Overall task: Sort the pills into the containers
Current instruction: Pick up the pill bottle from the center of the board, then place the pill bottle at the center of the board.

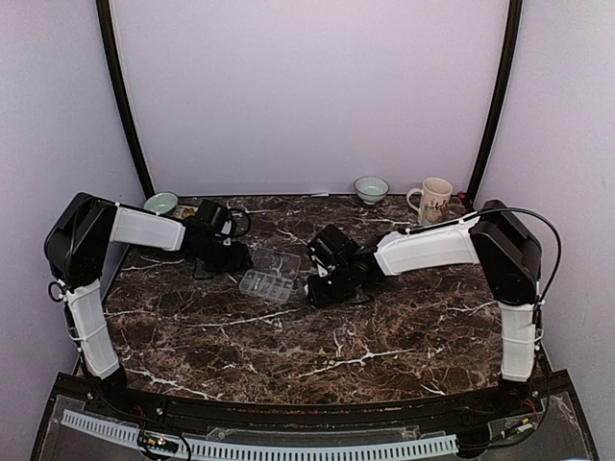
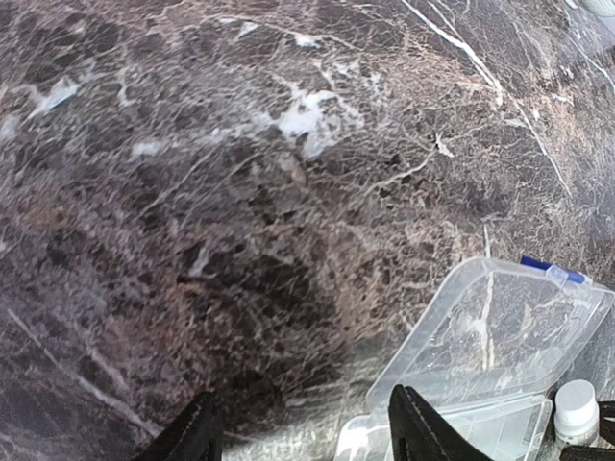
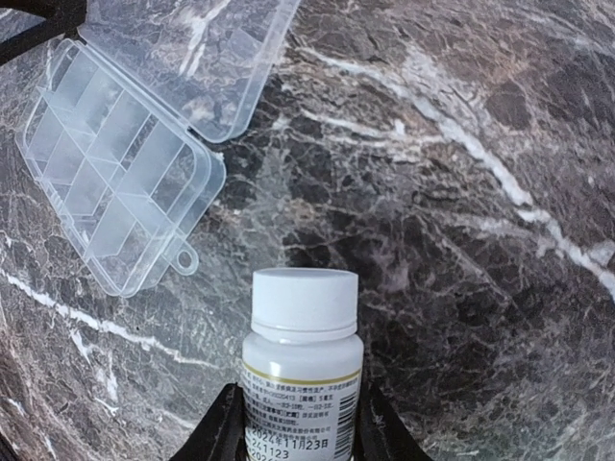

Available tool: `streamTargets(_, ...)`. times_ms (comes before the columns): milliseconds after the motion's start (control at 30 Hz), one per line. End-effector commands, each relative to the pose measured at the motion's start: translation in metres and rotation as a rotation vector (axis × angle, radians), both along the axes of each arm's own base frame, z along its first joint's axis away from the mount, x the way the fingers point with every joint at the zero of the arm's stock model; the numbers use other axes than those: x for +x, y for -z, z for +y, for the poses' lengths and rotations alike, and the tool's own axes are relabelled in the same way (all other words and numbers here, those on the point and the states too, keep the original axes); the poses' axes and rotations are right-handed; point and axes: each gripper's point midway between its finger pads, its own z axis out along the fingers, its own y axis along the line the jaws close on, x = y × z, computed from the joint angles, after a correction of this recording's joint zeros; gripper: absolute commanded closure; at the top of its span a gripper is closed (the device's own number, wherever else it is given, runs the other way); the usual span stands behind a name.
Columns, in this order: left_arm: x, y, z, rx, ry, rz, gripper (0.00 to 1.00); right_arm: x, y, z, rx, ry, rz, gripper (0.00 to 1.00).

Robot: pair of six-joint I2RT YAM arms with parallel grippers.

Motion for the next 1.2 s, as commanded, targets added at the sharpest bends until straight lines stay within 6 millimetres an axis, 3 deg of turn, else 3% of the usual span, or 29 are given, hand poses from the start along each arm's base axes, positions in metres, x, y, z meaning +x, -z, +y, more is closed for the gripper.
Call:
streamTargets(0, 0.004, 0.001, -0.013, -0.011, 0.051, 0.002, 0.39, -0.014, -0.007, -0.005, 0.056, 0.070, 0.065, 0.78)
streamTargets(233, 0.007, -0.002, -0.035, -0.014, 0.090, -0.013, 0.39, -0.028, -0.012, -0.009, 0.088, 0.109, 0.084, 0.79)
streamTargets(567, 0.005, -0.039, -0.035, -0.054, 0.071, -0.077, 0.39, -0.039, -0.017, -0.004, 0.104, 0.098, 0.081, 0.79)
streamTargets(900, -0.009, -0.063, -0.011, -0.008, 0.014, -0.125, 0.36, -0.039, -0.033, 0.001, 0.145, 0.116, 0.069, 0.79)
streamTargets(1167, -0.044, -0.075, 0.015, -0.033, -0.055, -0.167, 0.37, -0.042, -0.046, 0.015, 0.217, 0.166, 0.104, 0.80)
